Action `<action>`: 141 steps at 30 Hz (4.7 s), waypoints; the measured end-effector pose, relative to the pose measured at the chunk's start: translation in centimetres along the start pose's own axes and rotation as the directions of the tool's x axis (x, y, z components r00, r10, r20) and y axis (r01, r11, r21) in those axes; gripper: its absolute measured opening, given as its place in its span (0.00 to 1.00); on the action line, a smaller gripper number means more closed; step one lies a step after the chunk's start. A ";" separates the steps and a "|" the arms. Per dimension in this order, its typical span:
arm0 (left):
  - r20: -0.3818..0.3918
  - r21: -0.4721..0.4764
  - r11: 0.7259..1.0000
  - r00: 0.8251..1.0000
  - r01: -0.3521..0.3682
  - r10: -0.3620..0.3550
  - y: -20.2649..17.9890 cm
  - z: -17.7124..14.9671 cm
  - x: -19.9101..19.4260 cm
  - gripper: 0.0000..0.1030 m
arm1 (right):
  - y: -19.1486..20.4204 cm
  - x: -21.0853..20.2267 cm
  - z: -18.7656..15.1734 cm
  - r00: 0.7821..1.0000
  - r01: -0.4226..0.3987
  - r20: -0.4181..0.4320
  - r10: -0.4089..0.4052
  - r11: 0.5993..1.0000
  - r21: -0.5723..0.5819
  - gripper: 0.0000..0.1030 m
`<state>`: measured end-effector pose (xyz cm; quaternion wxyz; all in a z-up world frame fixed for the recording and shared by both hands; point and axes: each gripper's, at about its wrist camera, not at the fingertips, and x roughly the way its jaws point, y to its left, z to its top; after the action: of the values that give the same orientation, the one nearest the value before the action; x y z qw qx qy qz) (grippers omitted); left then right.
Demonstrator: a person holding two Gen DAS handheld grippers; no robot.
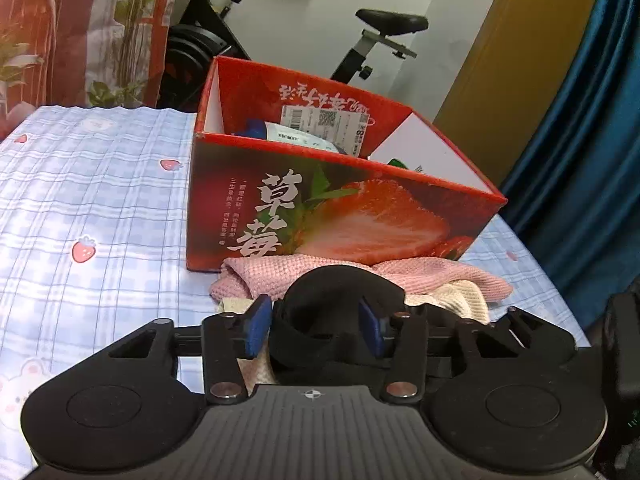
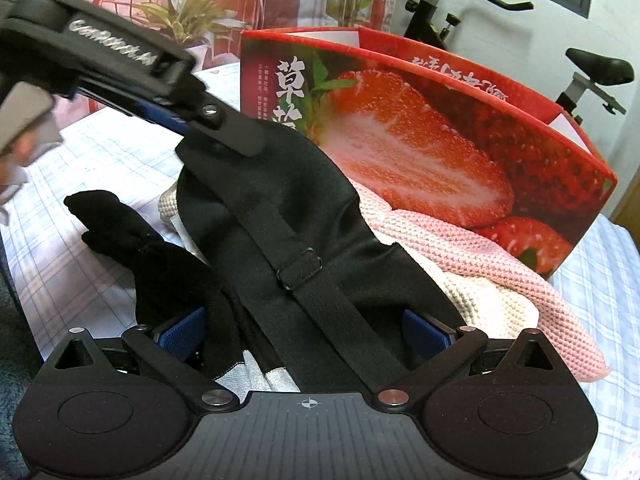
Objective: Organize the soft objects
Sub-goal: 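Close the left tool on the black eye mask, then lift the black eye mask with the left tool over the red box, then open the left tool to drop the eye mask into the box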
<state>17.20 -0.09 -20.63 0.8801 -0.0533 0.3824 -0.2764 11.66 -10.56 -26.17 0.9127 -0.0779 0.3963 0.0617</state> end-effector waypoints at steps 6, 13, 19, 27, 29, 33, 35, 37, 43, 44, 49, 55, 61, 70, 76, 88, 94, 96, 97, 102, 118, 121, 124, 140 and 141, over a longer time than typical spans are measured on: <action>-0.036 -0.004 1.000 0.999 -0.007 0.007 0.5 -1.0 0.8 0.42 | 0.0 0.1 0.3 1.000 0.006 -0.002 -0.006 1.000 0.002 0.99; -0.052 -0.074 0.997 0.999 -0.011 0.008 2.3 -2.5 2.2 0.21 | -0.2 -0.4 -0.3 1.000 0.014 0.003 -0.014 1.000 0.011 0.99; -0.037 -0.108 0.994 0.999 -0.027 0.023 2.7 -3.1 2.3 0.20 | -1.3 -1.3 -0.9 0.999 0.035 0.017 -0.036 0.998 0.058 0.99; -0.032 -0.129 0.991 0.999 -0.035 0.031 2.5 -3.3 2.3 0.20 | -4.6 -3.0 -3.1 0.998 0.047 0.016 -0.053 0.961 0.272 0.91; -0.028 -0.127 0.991 0.999 -0.038 0.034 2.5 -3.5 2.2 0.20 | -5.6 -3.0 -3.5 0.999 0.027 0.009 -0.032 0.937 0.348 0.84; -0.026 -0.124 0.991 0.999 -0.042 0.039 2.5 -3.6 2.2 0.20 | -6.9 -3.3 -4.2 1.000 -0.001 0.015 -0.007 0.882 0.470 0.74; -0.025 -0.125 0.991 0.999 -0.042 0.039 2.5 -3.7 2.1 0.20 | -7.2 -3.2 -4.4 1.000 -0.009 0.019 0.000 0.866 0.500 0.74; -0.023 -0.124 0.991 0.999 -0.042 0.040 2.5 -3.7 2.1 0.20 | -7.6 -3.1 -4.6 1.000 -0.008 0.016 -0.001 0.849 0.528 0.73; -0.023 -0.127 0.991 0.999 -0.044 0.041 2.5 -3.8 2.0 0.20 | -8.6 -3.2 -4.8 0.998 -0.062 0.053 0.038 0.784 0.618 0.50; -0.024 -0.128 0.991 0.999 -0.045 0.042 2.5 -3.7 2.0 0.20 | -8.7 -3.2 -4.7 0.998 -0.065 0.054 0.040 0.771 0.634 0.45; -0.016 -0.134 0.990 0.999 -0.051 0.049 2.4 -3.3 1.5 0.20 | -8.8 -5.1 -3.5 0.994 -0.036 0.106 -0.035 0.797 0.603 0.25; 0.095 -0.094 0.995 0.994 -0.036 0.045 1.4 -2.2 -0.6 0.15 | -9.2 -6.8 -2.0 0.978 -0.081 0.204 -0.044 0.823 0.562 0.07; 0.189 -0.052 0.997 0.980 -0.060 0.069 0.4 -0.7 -2.8 0.12 | -8.8 -7.9 -0.1 0.963 -0.106 0.268 -0.038 0.860 0.500 0.06; 0.333 -0.030 0.997 0.940 -0.075 0.081 -0.6 3.0 -6.2 0.12 | -8.6 -11.6 3.7 0.921 -0.118 0.386 -0.053 0.907 0.405 0.06; 0.361 -0.008 0.998 0.930 -0.069 0.067 -1.4 6.8 -5.9 0.12 | -9.9 -12.6 7.6 0.896 -0.109 0.439 -0.067 0.926 0.363 0.06; 0.212 -0.037 0.999 0.977 -0.032 0.039 -0.3 12.3 -1.3 0.12 | -14.2 -9.5 13.6 0.923 -0.058 0.375 -0.089 0.930 0.362 0.06; 0.096 -0.026 0.999 0.994 -0.046 0.048 0.2 13.2 1.6 0.12 | -15.7 -6.4 14.0 0.963 -0.035 0.260 -0.076 0.917 0.398 0.06; 0.058 -0.021 0.999 0.997 -0.045 0.046 0.4 13.3 2.7 0.12 | -15.9 -5.1 13.9 0.975 -0.029 0.214 -0.067 0.910 0.413 0.06; 0.040 -0.015 0.999 0.998 -0.047 0.048 0.4 13.3 3.1 0.12 | -16.0 -4.6 13.7 0.979 -0.027 0.193 -0.060 0.906 0.422 0.06; -0.047 0.001 0.999 0.998 -0.045 0.045 0.5 13.1 5.3 0.13 | -16.6 -1.9 13.1 0.995 -0.022 0.099 -0.029 0.874 0.486 0.06; -0.136 0.063 0.994 0.986 -0.093 0.100 0.5 12.3 8.7 0.13 | -17.3 3.6 13.0 0.998 0.045 -0.057 -0.019 0.860 0.508 0.07; -0.122 0.090 0.992 0.987 -0.092 0.103 0.1 12.3 8.6 0.15 | -17.5 3.9 12.9 0.998 0.059 -0.060 -0.033 0.862 0.503 0.07; -0.099 0.108 0.990 0.990 -0.092 0.103 -0.3 12.4 8.2 0.45 | -17.4 3.6 12.8 0.997 0.076 -0.052 -0.058 0.877 0.474 0.10; 0.125 0.048 0.991 0.985 -0.128 0.121 -0.6 13.1 2.8 1.00 | -16.5 -1.2 13.1 0.976 0.126 0.111 -0.186 0.904 0.409 0.92; 0.137 0.048 0.990 0.983 -0.131 0.124 -0.6 13.2 2.5 1.00 | -16.4 -1.5 13.1 0.973 0.126 0.125 -0.193 0.904 0.409 0.96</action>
<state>27.57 -3.45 -12.83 0.9207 -0.0221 0.3174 -0.2259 22.84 -24.22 -14.70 0.9406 0.0823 0.3172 -0.0890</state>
